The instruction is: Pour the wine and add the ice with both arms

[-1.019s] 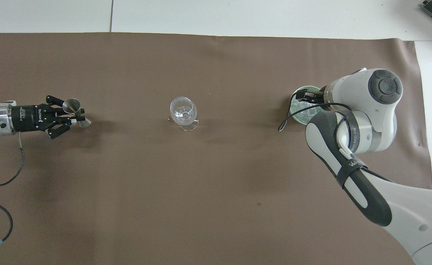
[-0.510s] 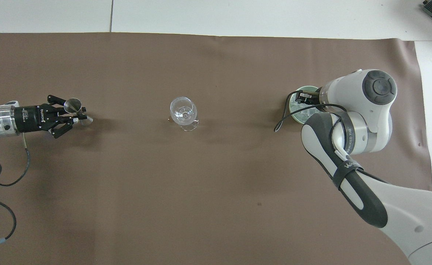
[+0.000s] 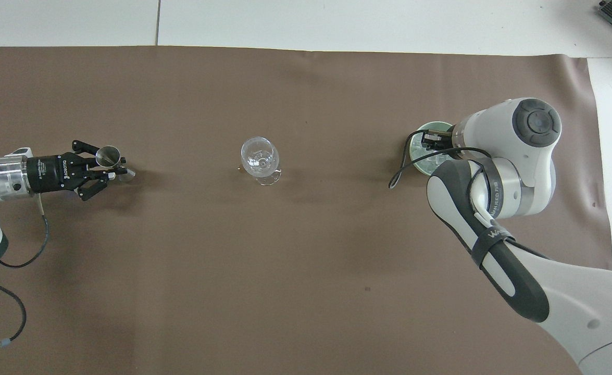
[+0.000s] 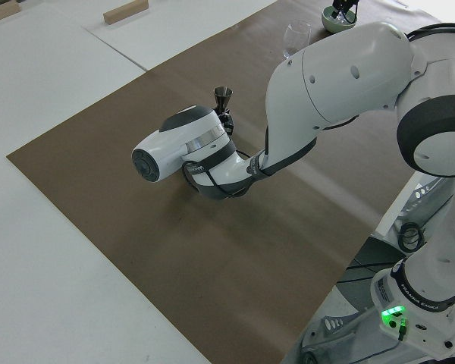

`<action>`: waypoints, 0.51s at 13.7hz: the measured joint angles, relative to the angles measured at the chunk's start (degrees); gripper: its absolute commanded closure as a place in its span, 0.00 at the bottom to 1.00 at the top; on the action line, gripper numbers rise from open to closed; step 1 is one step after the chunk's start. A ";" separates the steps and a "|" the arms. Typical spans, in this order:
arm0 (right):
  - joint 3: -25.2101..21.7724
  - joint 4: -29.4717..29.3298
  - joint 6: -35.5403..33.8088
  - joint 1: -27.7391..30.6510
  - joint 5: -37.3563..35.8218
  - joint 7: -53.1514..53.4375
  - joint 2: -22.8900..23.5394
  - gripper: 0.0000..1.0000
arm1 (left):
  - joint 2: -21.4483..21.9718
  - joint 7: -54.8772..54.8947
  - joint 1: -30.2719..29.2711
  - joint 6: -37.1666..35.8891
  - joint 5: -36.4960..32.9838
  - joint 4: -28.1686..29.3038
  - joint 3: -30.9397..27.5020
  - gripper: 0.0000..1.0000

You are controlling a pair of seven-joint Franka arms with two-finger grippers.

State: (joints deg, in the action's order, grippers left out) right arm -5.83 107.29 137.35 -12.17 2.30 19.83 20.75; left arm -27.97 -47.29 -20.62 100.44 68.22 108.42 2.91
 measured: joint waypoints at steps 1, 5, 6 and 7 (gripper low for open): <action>0.00 0.00 0.00 0.00 0.00 0.00 0.00 0.85 | -0.01 0.13 0.00 0.46 0.00 0.14 0.00 1.00; -0.03 -0.01 -0.01 0.00 0.01 0.00 0.00 0.96 | -0.01 0.32 0.00 1.34 0.03 0.70 0.00 1.00; -0.03 -0.01 -0.01 0.00 0.01 0.00 0.00 0.97 | -0.01 0.33 0.00 1.36 0.04 0.72 0.00 1.00; -0.03 -0.01 -0.01 0.00 0.01 0.00 0.00 0.98 | -0.01 0.35 0.00 1.37 0.06 0.73 0.00 1.00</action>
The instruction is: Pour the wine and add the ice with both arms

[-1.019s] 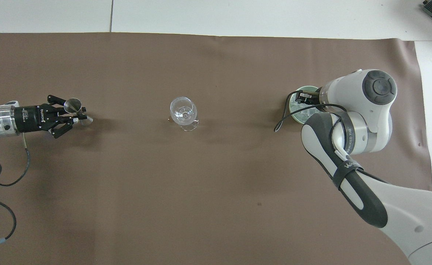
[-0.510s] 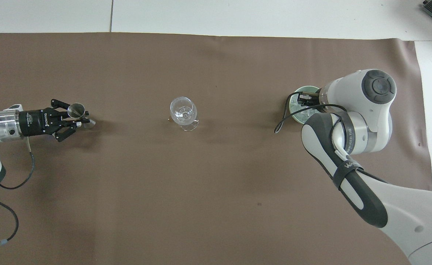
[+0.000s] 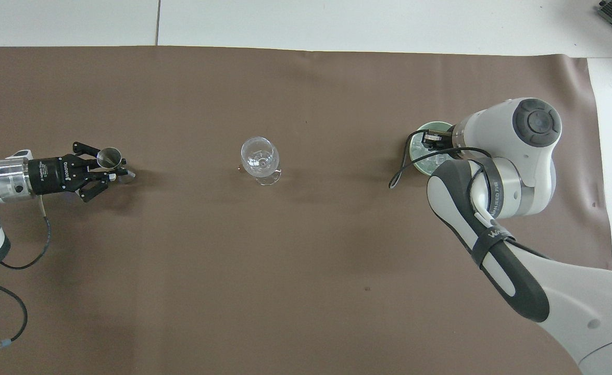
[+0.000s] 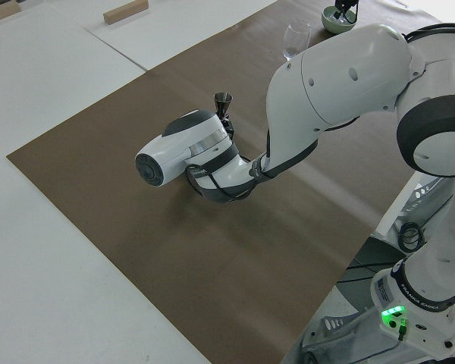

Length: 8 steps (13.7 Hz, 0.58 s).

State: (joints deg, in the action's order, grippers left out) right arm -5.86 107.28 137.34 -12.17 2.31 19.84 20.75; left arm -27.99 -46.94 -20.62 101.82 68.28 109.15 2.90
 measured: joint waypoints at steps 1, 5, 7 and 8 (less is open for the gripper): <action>0.00 -0.02 -0.01 0.00 0.00 0.00 0.00 0.98 | -0.01 0.01 0.00 0.01 0.01 0.02 0.00 1.00; 0.01 -2.18 -2.50 -0.01 0.00 0.00 -0.05 0.98 | -0.10 0.29 -0.01 0.06 0.07 0.14 -0.05 0.99; 0.08 -4.89 -4.61 -0.29 0.00 0.00 -0.54 0.98 | -0.21 0.45 -0.05 0.09 0.10 0.19 -0.07 0.92; 0.12 -6.11 -5.12 -0.96 0.00 0.00 -1.23 0.98 | -0.30 0.52 -0.06 0.10 0.16 0.19 -0.08 0.89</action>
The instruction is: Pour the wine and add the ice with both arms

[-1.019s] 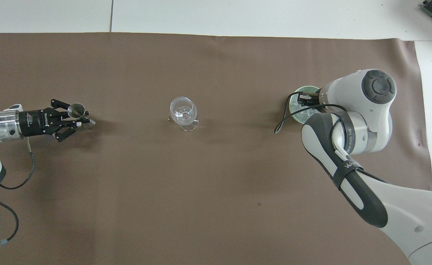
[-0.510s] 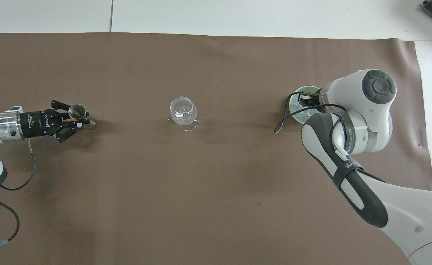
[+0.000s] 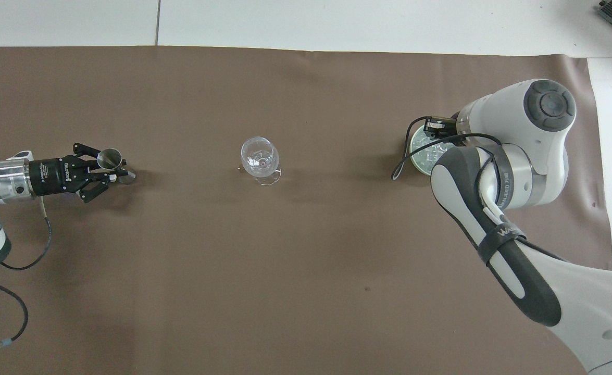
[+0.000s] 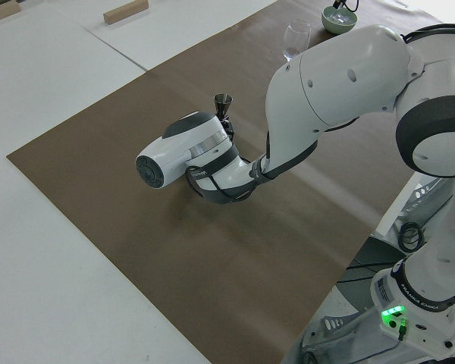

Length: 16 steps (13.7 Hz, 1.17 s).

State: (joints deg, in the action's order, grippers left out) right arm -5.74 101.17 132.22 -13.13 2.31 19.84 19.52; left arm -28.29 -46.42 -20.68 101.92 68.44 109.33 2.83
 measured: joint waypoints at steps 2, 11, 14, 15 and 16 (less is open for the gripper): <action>0.17 -2.70 -2.23 -2.14 0.03 0.05 -1.74 0.99 | -0.20 0.06 -0.03 0.02 0.07 0.00 -0.01 0.87; 3.00 -7.59 -3.85 -15.71 0.05 18.08 -4.62 1.00 | -0.35 0.22 -0.50 0.02 0.20 0.00 -0.03 0.66; 3.00 -8.37 -3.23 -18.05 0.05 22.47 -4.57 1.00 | -0.37 0.27 -0.63 0.02 0.20 0.00 -0.02 0.58; 3.03 -8.95 -2.18 -18.66 0.05 24.16 -4.55 1.00 | -0.37 0.28 -0.63 0.02 0.20 0.00 -0.02 0.52; 3.05 -9.45 -0.78 -19.43 0.05 26.22 -4.53 1.00 | -0.37 0.32 -0.63 0.02 0.20 0.00 -0.01 0.38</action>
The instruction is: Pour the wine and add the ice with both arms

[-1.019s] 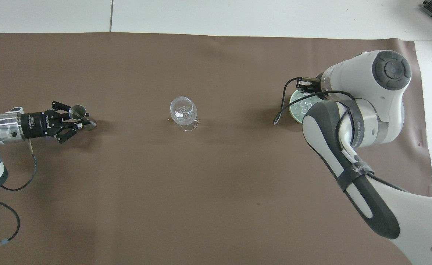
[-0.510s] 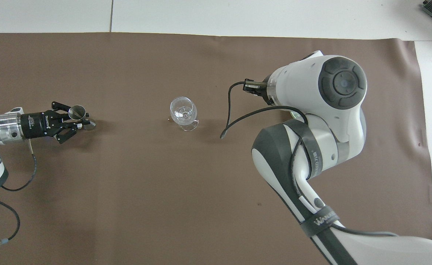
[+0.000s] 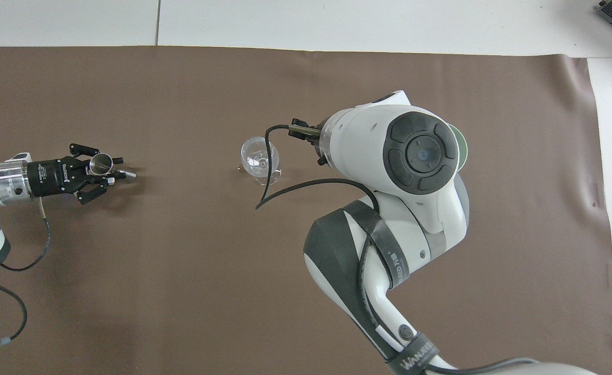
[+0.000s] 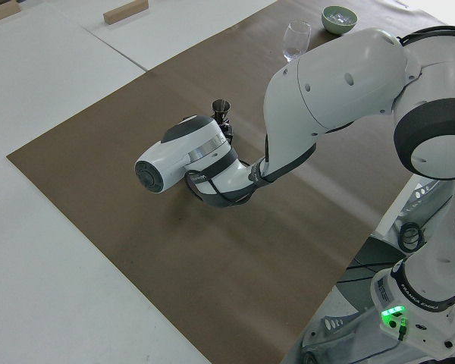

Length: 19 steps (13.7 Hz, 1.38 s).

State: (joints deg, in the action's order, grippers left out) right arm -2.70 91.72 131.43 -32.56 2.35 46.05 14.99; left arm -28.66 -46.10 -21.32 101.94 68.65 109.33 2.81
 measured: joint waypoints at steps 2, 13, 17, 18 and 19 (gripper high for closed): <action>0.03 -0.39 2.67 -1.41 0.00 2.61 0.04 1.00 | 0.00 0.06 -0.01 0.00 0.00 0.00 0.00 0.00; 0.07 -4.31 3.83 -4.75 0.00 6.71 2.60 1.00 | -0.44 0.50 -3.51 -0.73 -8.49 -4.04 -0.04 0.00; 0.07 -4.79 3.73 -6.36 0.00 10.49 4.49 1.00 | -0.52 1.16 -4.59 -0.95 -14.23 -7.82 -0.01 0.00; 0.07 -4.66 3.57 -6.66 0.00 11.06 4.55 1.00 | -0.51 1.42 -4.72 -0.95 -16.08 -9.02 -0.02 0.00; 0.07 -4.52 3.52 -6.81 0.00 11.26 4.55 1.00 | -0.48 1.55 -4.81 -0.96 -18.01 -10.40 -0.03 0.00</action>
State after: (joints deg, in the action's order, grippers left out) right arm -2.62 87.20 134.96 -39.37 2.35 57.31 19.54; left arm -29.14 -44.54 -26.13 100.98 50.64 98.94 2.79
